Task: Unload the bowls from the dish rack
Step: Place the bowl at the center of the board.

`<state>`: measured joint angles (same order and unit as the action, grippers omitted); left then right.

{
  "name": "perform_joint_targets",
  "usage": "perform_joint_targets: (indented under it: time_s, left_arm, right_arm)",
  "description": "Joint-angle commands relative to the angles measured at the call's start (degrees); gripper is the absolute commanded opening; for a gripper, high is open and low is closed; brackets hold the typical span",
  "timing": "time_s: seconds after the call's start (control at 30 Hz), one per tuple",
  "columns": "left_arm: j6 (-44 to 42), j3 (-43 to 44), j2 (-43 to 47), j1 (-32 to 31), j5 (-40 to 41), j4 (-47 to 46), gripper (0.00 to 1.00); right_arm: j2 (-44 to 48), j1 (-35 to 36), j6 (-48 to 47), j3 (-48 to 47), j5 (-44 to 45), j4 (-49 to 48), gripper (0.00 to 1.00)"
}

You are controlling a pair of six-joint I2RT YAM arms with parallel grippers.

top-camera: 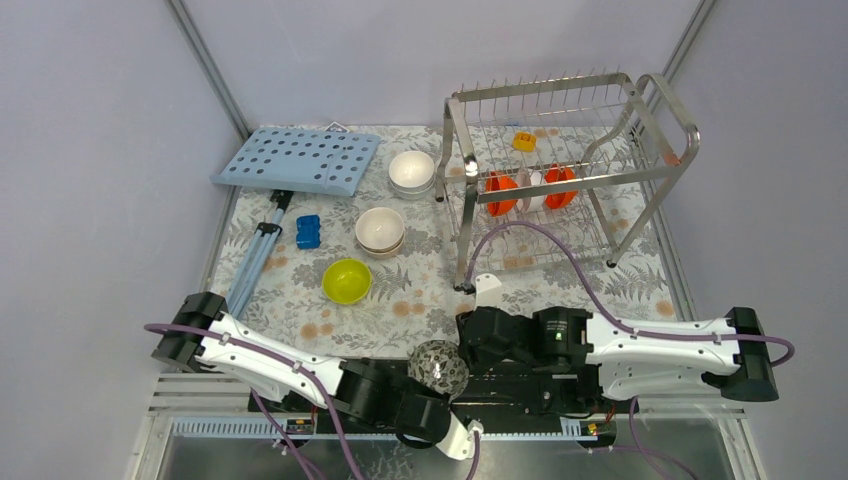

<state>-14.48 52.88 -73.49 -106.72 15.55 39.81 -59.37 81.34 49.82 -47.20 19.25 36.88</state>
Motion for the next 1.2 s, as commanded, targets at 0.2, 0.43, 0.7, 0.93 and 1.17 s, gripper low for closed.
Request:
perform_joint_targets:
  time_s: [0.2,0.43,0.7,0.93,1.17]
  left_arm:
    - [-1.0,2.7,0.7,-0.2,1.6,-3.2,0.00]
    - [0.8,2.1,1.5,-0.2,4.3,-3.5,0.00]
    - [4.8,1.5,1.6,-0.2,6.7,-4.3,0.00]
    - [13.9,1.8,4.1,-0.2,14.5,-4.0,0.84]
    - [26.7,3.3,11.9,-0.1,25.3,-3.2,0.99]
  right_arm:
    - [-6.1,0.3,-2.8,-3.6,-2.2,-0.2,0.40]
    - [-8.2,0.3,-3.9,-4.6,-2.8,0.5,0.25]
    - [-9.1,0.3,-3.3,-5.5,-1.6,0.8,0.00]
    - [-2.9,0.3,1.1,-3.5,5.0,2.7,0.00]
    - [2.3,0.2,4.6,-0.3,8.5,6.2,0.00]
